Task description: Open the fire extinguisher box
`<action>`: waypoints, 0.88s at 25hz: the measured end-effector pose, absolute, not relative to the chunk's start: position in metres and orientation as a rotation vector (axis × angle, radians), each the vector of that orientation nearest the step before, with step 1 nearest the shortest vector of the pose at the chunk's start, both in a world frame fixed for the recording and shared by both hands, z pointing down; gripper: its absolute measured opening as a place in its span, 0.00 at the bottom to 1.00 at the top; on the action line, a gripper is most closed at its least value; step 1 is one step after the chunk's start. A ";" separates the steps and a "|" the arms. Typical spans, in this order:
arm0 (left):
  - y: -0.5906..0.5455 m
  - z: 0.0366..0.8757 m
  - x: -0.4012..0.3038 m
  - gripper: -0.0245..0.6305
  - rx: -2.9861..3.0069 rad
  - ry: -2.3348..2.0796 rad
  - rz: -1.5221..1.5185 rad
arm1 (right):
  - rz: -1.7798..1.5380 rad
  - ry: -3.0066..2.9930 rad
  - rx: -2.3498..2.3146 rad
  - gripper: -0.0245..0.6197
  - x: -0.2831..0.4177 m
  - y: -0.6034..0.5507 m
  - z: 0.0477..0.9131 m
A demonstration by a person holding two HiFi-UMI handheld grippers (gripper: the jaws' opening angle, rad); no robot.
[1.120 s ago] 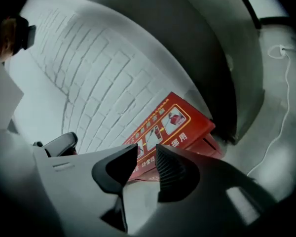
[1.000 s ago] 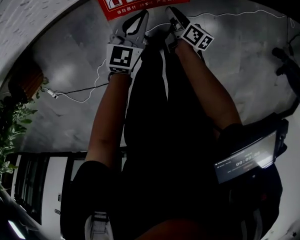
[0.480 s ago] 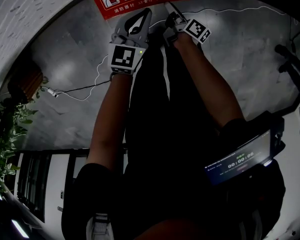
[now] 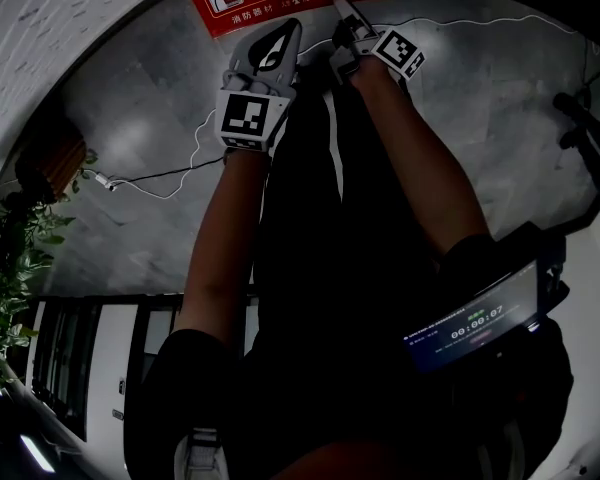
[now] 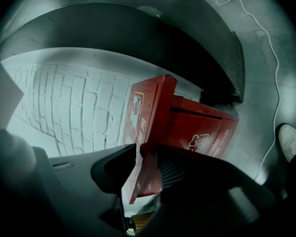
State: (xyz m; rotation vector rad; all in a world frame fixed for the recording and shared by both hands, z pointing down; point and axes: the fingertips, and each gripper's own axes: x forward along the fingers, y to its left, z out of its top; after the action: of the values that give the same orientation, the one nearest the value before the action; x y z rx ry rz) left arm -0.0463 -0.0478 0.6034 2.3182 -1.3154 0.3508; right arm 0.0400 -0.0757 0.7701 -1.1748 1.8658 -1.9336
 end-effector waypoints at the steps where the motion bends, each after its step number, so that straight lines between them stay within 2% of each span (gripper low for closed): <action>1: -0.048 0.604 -0.048 0.04 2.312 -1.321 0.349 | -1.935 1.850 -1.176 0.23 0.041 -0.077 0.770; 22: -0.038 0.592 -0.083 0.04 2.305 -1.407 0.335 | -1.858 1.808 -1.128 0.17 0.025 -0.072 0.714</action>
State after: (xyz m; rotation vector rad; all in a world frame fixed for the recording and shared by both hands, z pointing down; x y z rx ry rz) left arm -0.0829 -0.0381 0.5924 2.3051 -1.4075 0.3354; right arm 0.0251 -0.0723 0.7143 -1.1277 1.8081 -1.8582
